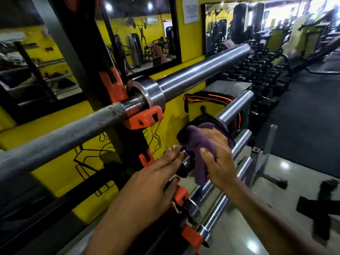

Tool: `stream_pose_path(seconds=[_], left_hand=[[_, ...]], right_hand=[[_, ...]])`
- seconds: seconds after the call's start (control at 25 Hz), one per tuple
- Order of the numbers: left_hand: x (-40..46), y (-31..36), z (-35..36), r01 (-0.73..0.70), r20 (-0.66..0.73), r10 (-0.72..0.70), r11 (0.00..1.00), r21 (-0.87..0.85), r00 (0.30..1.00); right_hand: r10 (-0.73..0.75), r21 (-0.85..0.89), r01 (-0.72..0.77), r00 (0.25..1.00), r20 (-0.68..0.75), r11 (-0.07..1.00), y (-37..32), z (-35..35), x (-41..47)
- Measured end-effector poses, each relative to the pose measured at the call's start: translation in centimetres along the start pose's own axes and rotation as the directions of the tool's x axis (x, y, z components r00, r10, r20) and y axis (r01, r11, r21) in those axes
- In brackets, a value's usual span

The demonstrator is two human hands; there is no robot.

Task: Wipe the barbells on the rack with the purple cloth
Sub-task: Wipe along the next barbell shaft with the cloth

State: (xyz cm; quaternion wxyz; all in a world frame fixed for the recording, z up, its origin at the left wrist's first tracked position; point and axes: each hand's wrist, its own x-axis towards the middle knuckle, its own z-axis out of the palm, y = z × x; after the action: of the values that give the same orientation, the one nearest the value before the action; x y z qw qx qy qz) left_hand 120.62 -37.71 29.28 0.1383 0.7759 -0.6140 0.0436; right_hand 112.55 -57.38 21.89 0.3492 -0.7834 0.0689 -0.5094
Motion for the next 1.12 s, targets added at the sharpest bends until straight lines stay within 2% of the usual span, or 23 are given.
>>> stream_pose_path(seconds=[0.04, 0.08, 0.12, 0.16, 0.2, 0.24, 0.28, 0.32, 0.4, 0.44, 0.48, 0.56, 0.64, 0.68, 0.76, 0.84, 0.88, 0.92, 1.0, 1.08, 1.12], left_hand=[[-0.1, 0.1, 0.0, -0.002, 0.014, 0.002, 1.000, 0.008, 1.000], [0.0, 0.1, 0.0, -0.007, 0.022, 0.007, 1.000, 0.017, 1.000], [0.0, 0.3, 0.0, -0.001, 0.020, 0.000, 1.000, 0.019, 1.000], [0.0, 0.4, 0.0, 0.007, 0.016, -0.008, 1.000, 0.020, 1.000], [-0.1, 0.4, 0.1, 0.010, 0.008, -0.010, 1.000, 0.021, 1.000], [-0.1, 0.3, 0.3, 0.006, -0.022, -0.005, 1.000, 0.028, 1.000], [-0.1, 0.2, 0.4, -0.003, -0.076, 0.007, 0.999, 0.053, 0.997], [-0.1, 0.3, 0.5, -0.001, -0.146, 0.008, 0.999, 0.049, 0.989], [0.3, 1.3, 0.5, -0.016, -0.239, 0.004, 0.999, -0.048, 0.971], [0.8, 2.3, 0.3, -0.050, -0.233, 0.033, 0.996, -0.067, 0.972], [1.7, 3.8, -0.1, -0.103, -0.188, 0.091, 0.993, -0.053, 0.978], [4.4, 6.4, -0.4, -0.142, 0.006, 0.142, 0.990, -0.024, 0.990], [7.7, 7.7, -0.4, -0.103, 0.149, 0.132, 0.977, -0.189, 0.980], [9.2, 7.9, -0.4, -0.076, 0.147, 0.128, 0.946, -0.316, 0.981], [11.4, 7.9, -0.4, -0.028, 0.100, 0.088, 0.871, -0.491, 0.991], [12.9, 7.9, 0.0, -0.032, 0.022, 0.050, 0.861, -0.507, 0.999], [13.5, 7.8, 0.1, -0.046, -0.021, 0.040, 0.866, -0.499, 0.999], [14.2, 7.7, 0.1, -0.060, -0.062, 0.033, 0.868, -0.493, 0.997], [15.3, 7.6, 0.0, -0.087, -0.143, 0.017, 0.862, -0.500, 0.990], [16.0, 8.1, 0.2, -0.150, -0.207, 0.047, 0.843, -0.516, 0.977], [15.9, 8.6, 0.6, -0.206, -0.218, 0.107, 0.840, -0.502, 0.970]], right_hand=[[0.178, 0.195, -0.152, 0.976, -0.126, 0.969, -0.3, 0.0, -1.6], [0.388, 0.393, -0.290, 0.900, -0.197, 0.873, -1.2, -0.2, -2.9], [0.574, 0.579, -0.380, 0.796, -0.192, 0.721, -1.9, -0.4, -3.9], [0.735, 0.717, -0.450, 0.666, -0.126, 0.532, -2.6, -0.9, -4.5], [0.847, 0.811, -0.485, 0.532, -0.022, 0.326, -3.0, -1.8, -4.9], [0.900, 0.866, -0.471, 0.432, 0.061, 0.167, -3.5, -2.7, -5.0], [0.916, 0.898, -0.431, 0.388, 0.097, 0.088, -3.4, -3.9, -5.1], [0.921, 0.908, -0.415, 0.373, 0.113, 0.057, -3.5, -5.0, -5.1], [0.914, 0.875, -0.478, 0.385, 0.127, 0.079, -3.6, -6.3, -5.7], [0.900, 0.831, -0.545, 0.411, 0.145, 0.115, -3.5, -6.8, -5.8], [0.894, 0.796, -0.586, 0.425, 0.142, 0.153, -4.0, -7.5, -5.6], [0.836, 0.746, -0.624, 0.521, 0.174, 0.233, -5.3, -8.9, -4.7], [0.748, 0.702, -0.637, 0.624, 0.225, 0.320, -7.8, -10.0, -3.2], [0.718, 0.669, -0.657, 0.646, 0.260, 0.349, -8.6, -10.6, -2.4], [0.726, 0.617, -0.674, 0.648, 0.229, 0.407, -8.7, -11.7, -1.4], [0.680, 0.617, -0.612, 0.715, 0.163, 0.496, -6.6, -13.5, -1.5], [0.679, 0.678, -0.534, 0.731, 0.069, 0.505, -5.1, -14.3, -1.9], [0.728, 0.740, -0.459, 0.683, -0.059, 0.491, -3.7, -14.5, -2.1], [0.844, 0.760, -0.492, 0.518, -0.136, 0.424, -0.6, -14.2, -3.0], [0.895, 0.775, -0.558, 0.446, -0.023, 0.298, -0.8, -12.6, -5.5], [0.914, 0.767, -0.593, 0.405, 0.021, 0.245, -0.2, -11.3, -6.7]])
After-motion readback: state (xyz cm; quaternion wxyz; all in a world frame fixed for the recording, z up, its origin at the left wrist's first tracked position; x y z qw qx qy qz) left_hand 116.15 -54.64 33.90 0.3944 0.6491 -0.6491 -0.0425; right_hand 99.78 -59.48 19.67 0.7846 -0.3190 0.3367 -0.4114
